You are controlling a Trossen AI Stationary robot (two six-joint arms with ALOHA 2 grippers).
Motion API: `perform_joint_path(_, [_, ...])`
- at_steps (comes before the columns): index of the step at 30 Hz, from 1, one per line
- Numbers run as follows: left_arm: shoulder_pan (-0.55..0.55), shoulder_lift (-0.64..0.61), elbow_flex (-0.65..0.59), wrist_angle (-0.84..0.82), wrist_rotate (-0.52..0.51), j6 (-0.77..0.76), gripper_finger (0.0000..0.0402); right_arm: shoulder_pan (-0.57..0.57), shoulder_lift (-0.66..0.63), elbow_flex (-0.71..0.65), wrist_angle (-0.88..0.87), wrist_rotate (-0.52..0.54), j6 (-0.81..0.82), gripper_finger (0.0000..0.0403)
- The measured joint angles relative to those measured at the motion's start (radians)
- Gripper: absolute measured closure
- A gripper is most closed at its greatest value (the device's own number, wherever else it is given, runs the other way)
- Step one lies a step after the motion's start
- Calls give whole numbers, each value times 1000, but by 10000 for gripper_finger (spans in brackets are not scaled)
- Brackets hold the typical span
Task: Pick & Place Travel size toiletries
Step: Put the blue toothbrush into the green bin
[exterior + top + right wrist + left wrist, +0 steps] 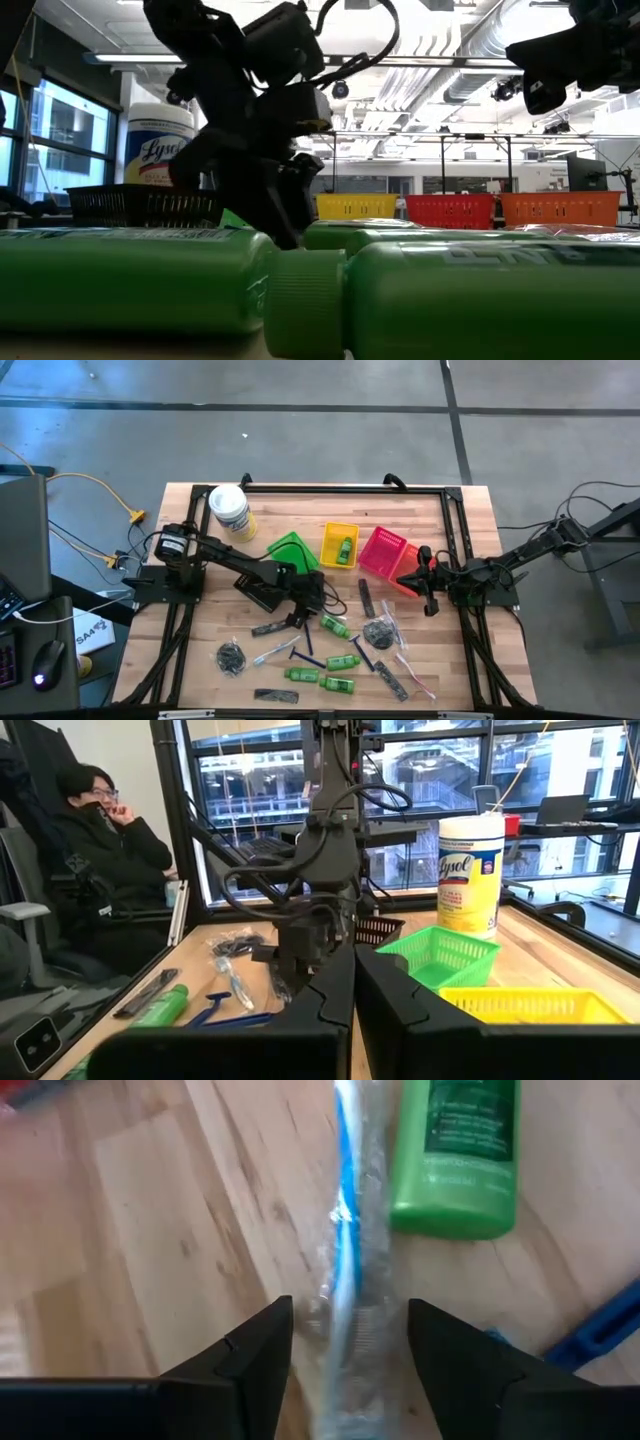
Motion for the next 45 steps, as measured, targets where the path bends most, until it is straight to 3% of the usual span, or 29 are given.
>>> perform_joint_path(6, [0, 6, 1, 4, 3, 0, 239, 0, 0, 0, -2, 0, 0, 398])
perform_joint_path(14, [-1, 7, 1, -2, 6, 6, 386, 0, 0, 0, -4, 0, 0, 398])
perform_joint_path(25, [0, 10, 62, -94, -75, 3, 393, 0, 0, 0, -4, 0, 0, 398])
perform_joint_path(31, [0, -26, 97, -146, -68, 3, 394, 0, 0, 0, -5, 0, 3, 398])
perform_joint_path(38, [-43, -173, 97, -196, -30, 57, 394, 0, 0, 0, -22, -7, 7, 398])
perform_joint_path(45, [-73, -439, 76, -242, -16, 215, 394, 0, 5, 0, -30, -12, 12, 398])
